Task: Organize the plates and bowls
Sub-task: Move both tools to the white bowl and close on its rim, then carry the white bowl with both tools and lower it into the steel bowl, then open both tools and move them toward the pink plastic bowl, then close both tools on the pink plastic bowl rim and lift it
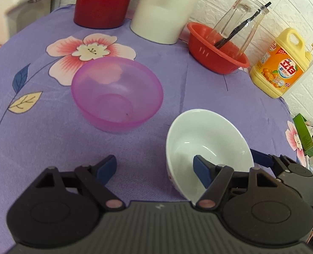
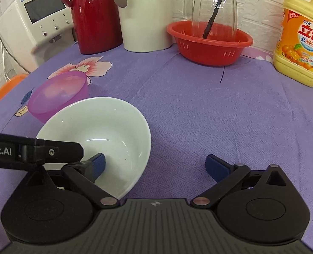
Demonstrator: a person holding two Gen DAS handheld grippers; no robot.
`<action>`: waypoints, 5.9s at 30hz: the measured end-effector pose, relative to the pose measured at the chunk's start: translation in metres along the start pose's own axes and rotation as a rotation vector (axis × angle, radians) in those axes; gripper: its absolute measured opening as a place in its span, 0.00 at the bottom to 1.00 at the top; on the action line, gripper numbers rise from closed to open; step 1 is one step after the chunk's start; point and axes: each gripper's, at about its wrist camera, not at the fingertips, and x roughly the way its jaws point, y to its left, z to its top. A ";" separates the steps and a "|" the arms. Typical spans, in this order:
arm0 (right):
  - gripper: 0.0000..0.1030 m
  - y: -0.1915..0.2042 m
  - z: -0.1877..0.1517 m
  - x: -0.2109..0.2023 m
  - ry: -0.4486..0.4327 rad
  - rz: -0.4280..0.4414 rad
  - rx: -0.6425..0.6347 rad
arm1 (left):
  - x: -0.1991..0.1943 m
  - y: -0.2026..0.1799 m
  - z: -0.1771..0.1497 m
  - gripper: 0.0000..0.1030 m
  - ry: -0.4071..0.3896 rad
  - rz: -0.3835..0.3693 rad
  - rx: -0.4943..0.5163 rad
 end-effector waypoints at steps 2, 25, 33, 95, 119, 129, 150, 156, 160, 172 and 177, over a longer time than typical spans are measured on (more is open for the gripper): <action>1.00 0.001 0.000 0.000 -0.001 -0.003 0.004 | 0.000 0.000 0.000 0.70 0.000 -0.002 -0.007; 0.61 0.023 0.001 -0.016 0.005 0.071 -0.038 | 0.004 -0.014 -0.002 0.25 0.018 -0.124 -0.001; 0.61 0.024 -0.010 -0.037 -0.002 0.059 0.001 | -0.014 -0.020 -0.012 0.19 0.022 -0.143 0.054; 1.00 0.053 -0.223 -0.270 -0.360 -0.201 0.225 | -0.175 -0.066 -0.211 0.72 -0.147 -0.298 0.318; 1.00 0.053 -0.169 -0.233 -0.330 -0.106 0.224 | -0.155 -0.015 -0.141 0.73 -0.210 -0.151 0.346; 1.00 0.068 -0.063 -0.200 -0.301 0.024 0.037 | -0.161 0.047 -0.054 0.73 -0.301 -0.044 0.314; 1.00 0.087 0.051 0.018 0.008 0.051 0.003 | 0.005 0.102 0.069 0.73 -0.053 -0.039 0.110; 1.00 0.090 0.060 0.021 -0.015 0.073 -0.012 | 0.013 0.103 0.076 0.73 -0.053 -0.045 0.101; 1.00 0.096 0.064 0.029 0.006 0.064 -0.053 | 0.015 0.101 0.072 0.72 -0.048 -0.047 0.123; 0.66 0.117 0.061 0.048 0.036 0.088 -0.095 | 0.017 0.086 0.065 0.35 -0.043 -0.115 0.142; 0.67 0.112 0.061 0.039 0.059 0.107 -0.061 | 0.005 0.081 0.061 0.35 -0.028 -0.121 0.140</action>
